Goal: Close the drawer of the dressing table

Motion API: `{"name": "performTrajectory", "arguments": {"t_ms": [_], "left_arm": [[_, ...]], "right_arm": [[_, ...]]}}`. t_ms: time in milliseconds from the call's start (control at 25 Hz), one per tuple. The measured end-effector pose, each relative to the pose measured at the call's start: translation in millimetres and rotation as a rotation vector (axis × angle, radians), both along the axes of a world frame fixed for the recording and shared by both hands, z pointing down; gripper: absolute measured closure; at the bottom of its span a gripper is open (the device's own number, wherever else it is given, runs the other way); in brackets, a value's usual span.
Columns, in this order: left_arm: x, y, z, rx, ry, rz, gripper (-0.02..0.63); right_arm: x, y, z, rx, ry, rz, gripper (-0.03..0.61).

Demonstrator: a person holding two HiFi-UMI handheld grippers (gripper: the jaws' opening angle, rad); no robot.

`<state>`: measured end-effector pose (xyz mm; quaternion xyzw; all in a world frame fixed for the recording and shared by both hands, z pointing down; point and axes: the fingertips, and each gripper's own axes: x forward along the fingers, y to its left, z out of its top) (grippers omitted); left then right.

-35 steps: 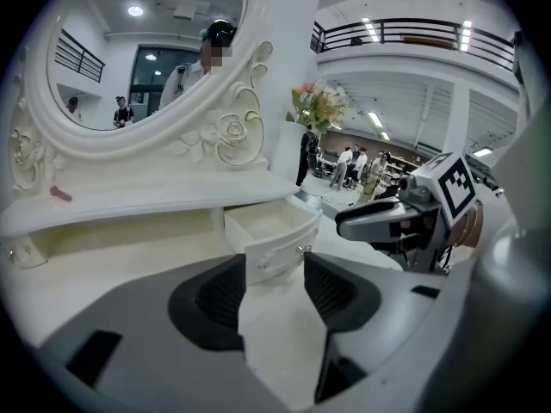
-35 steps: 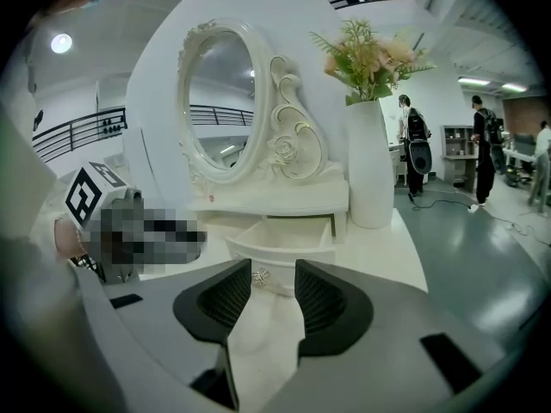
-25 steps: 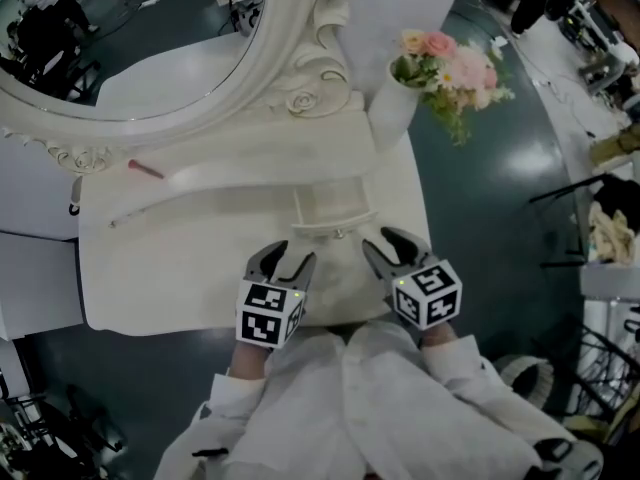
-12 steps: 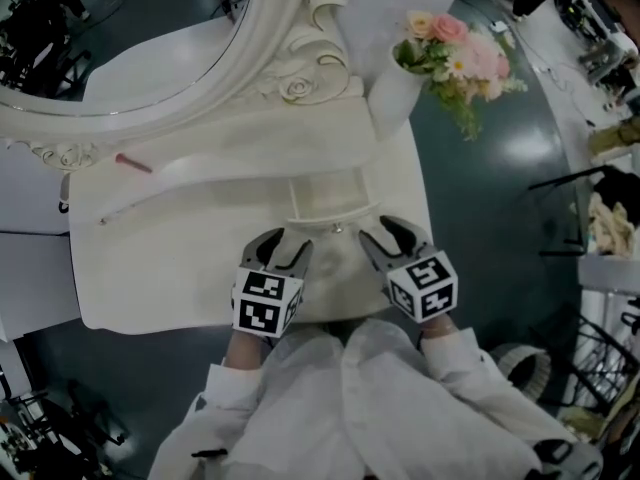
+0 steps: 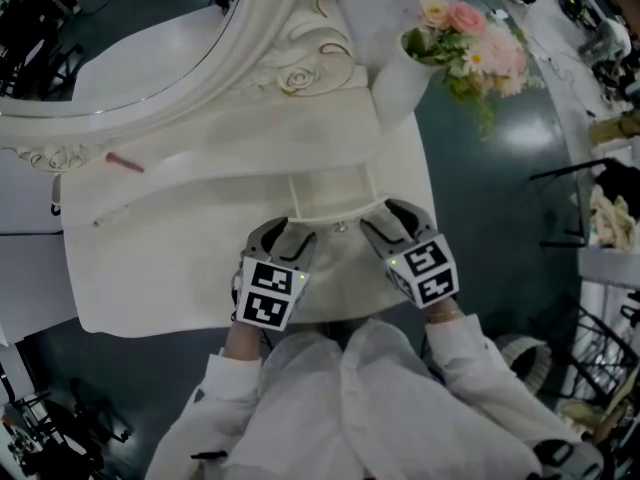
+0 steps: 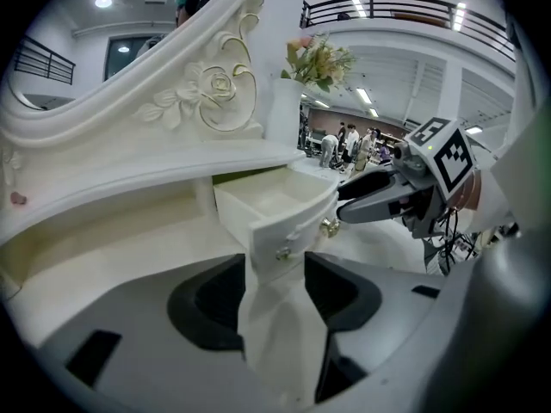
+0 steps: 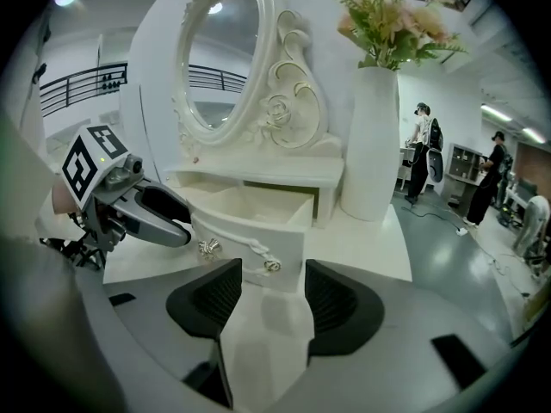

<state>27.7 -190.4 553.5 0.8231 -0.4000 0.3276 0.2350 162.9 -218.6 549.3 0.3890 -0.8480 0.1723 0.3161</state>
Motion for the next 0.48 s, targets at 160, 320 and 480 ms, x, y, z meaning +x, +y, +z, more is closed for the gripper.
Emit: {"name": "performTrajectory", "arguments": {"t_ms": [160,320,480], "left_arm": [[0.7,-3.6,4.5,-0.005,-0.003,0.022,0.417],[5.3,-7.4,5.2,0.003,0.005,0.06,0.417],[9.1,-8.7,6.7,0.014,-0.005,0.095,0.417]], "right_arm": [[-3.3,-4.1,3.8,0.0,0.006,-0.035,0.373],[-5.0,-6.6,5.3,-0.01,-0.017,-0.074,0.368],[-8.7,-7.2,2.9,-0.008,-0.041,-0.126,0.368]]}}
